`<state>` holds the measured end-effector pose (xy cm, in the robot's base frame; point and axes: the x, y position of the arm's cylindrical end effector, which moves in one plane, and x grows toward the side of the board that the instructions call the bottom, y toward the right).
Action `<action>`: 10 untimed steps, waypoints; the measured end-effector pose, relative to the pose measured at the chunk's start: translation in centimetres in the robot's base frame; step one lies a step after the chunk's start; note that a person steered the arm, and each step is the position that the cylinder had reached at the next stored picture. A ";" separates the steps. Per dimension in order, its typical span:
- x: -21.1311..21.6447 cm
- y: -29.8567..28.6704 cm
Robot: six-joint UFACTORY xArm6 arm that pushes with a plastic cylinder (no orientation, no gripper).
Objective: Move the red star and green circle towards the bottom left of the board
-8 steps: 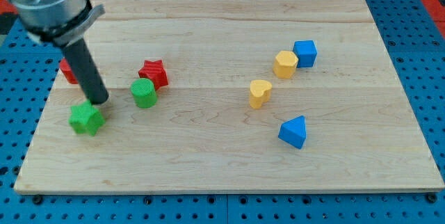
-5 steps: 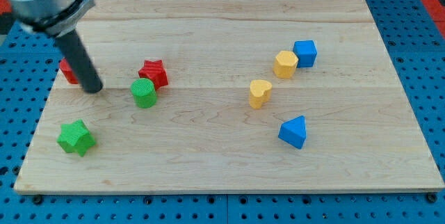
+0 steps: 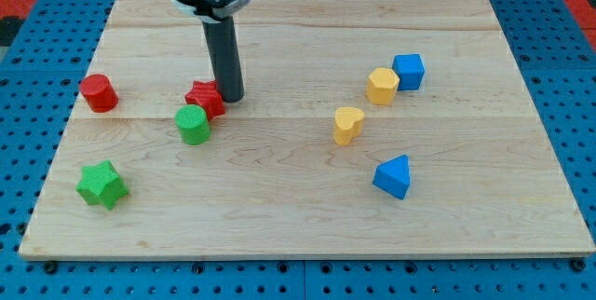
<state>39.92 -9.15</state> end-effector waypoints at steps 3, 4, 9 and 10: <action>4.4 -5.4; 3.0 -4.2; 2.6 -9.2; 3.2 -5.2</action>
<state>43.14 -14.35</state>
